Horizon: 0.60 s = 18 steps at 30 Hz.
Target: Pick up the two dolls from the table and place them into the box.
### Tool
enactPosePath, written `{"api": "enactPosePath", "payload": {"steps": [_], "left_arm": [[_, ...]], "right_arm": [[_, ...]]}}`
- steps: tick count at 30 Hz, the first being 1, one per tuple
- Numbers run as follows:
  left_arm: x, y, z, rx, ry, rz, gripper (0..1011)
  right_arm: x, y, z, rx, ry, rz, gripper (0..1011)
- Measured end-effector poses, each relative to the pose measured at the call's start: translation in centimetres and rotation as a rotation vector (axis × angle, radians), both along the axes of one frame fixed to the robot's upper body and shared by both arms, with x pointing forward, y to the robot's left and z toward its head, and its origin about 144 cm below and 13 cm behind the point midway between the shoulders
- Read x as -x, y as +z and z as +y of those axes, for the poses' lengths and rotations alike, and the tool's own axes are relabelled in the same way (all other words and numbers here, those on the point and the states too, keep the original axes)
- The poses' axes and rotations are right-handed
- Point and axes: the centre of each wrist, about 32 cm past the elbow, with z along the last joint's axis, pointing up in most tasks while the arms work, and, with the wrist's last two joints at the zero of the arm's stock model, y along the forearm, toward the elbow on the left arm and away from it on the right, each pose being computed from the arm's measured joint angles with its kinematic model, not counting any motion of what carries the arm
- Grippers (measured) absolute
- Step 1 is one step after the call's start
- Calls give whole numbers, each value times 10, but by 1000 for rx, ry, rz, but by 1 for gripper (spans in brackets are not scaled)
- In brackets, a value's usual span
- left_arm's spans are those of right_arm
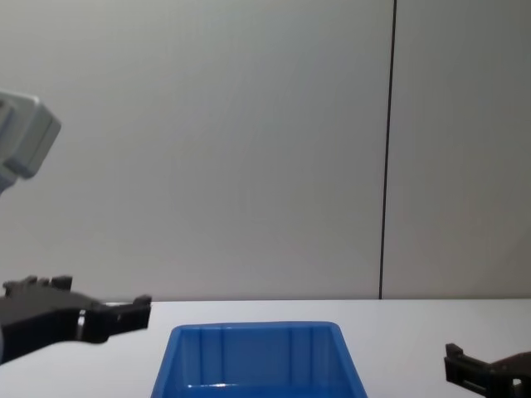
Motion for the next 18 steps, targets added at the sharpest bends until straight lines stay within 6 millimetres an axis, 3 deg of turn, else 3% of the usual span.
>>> {"api": "enactPosePath", "payload": {"steps": [18], "left_arm": [[-7,-22,23,-24,-8,136,1001]], "right_arm": [[0,0,0,0,-1,1,1001]]}}
